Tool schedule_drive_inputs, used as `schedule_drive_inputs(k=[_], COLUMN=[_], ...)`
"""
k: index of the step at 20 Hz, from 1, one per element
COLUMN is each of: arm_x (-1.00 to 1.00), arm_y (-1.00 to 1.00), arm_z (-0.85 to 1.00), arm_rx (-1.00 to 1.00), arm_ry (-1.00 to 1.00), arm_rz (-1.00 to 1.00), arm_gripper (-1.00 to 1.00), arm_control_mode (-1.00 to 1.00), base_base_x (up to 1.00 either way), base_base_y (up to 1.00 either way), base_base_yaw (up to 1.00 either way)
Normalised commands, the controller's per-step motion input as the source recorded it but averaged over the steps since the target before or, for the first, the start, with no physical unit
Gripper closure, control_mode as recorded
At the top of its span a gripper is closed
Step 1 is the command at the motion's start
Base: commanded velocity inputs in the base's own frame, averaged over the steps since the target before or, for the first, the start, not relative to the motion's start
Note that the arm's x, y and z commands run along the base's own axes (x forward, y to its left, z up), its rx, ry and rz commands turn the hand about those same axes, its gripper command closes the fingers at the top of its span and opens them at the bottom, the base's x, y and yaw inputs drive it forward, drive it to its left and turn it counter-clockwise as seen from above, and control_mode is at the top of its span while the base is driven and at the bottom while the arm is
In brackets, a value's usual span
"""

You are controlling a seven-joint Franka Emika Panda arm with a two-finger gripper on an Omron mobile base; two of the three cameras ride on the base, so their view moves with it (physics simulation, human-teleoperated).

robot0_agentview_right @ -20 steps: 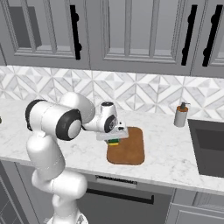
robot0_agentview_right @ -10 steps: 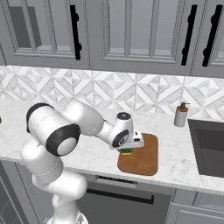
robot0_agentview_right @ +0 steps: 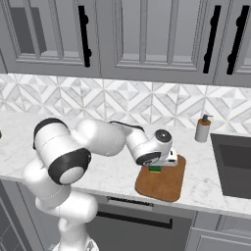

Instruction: Pick up the sponge from the counter and clean the cutting board by briefly scrubbing or pressing down on the cutting board. Once finished, release the sponge.

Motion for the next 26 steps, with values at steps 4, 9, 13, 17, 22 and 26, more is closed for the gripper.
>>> schedule_drive_inputs(k=[4,9,13,17,22,26], arm_x=[-0.28,-0.70,-0.60,-0.22,0.62,0.87], arm_y=[-0.76,-0.38,0.03,0.41,0.50,0.56], arm_z=[0.19,-0.73,-0.70,-0.53,-0.12,0.00], arm_rx=[0.07,0.02,0.00,0.00,0.03,0.01], arm_ry=[0.00,0.00,0.00,0.00,0.00,0.02], arm_rz=[-0.08,-0.02,0.00,0.00,0.00,0.00], arm_gripper=[1.00,1.00,1.00,1.00,1.00,1.00], arm_control_mode=[-1.00,-1.00,-1.00,-1.00,-1.00,-1.00], base_base_x=[0.00,0.00,0.00,0.00,0.00,0.00], base_base_y=[0.00,0.00,0.00,0.00,0.00,0.00], base_base_yaw=[0.00,0.00,0.00,0.00,0.00,0.00])
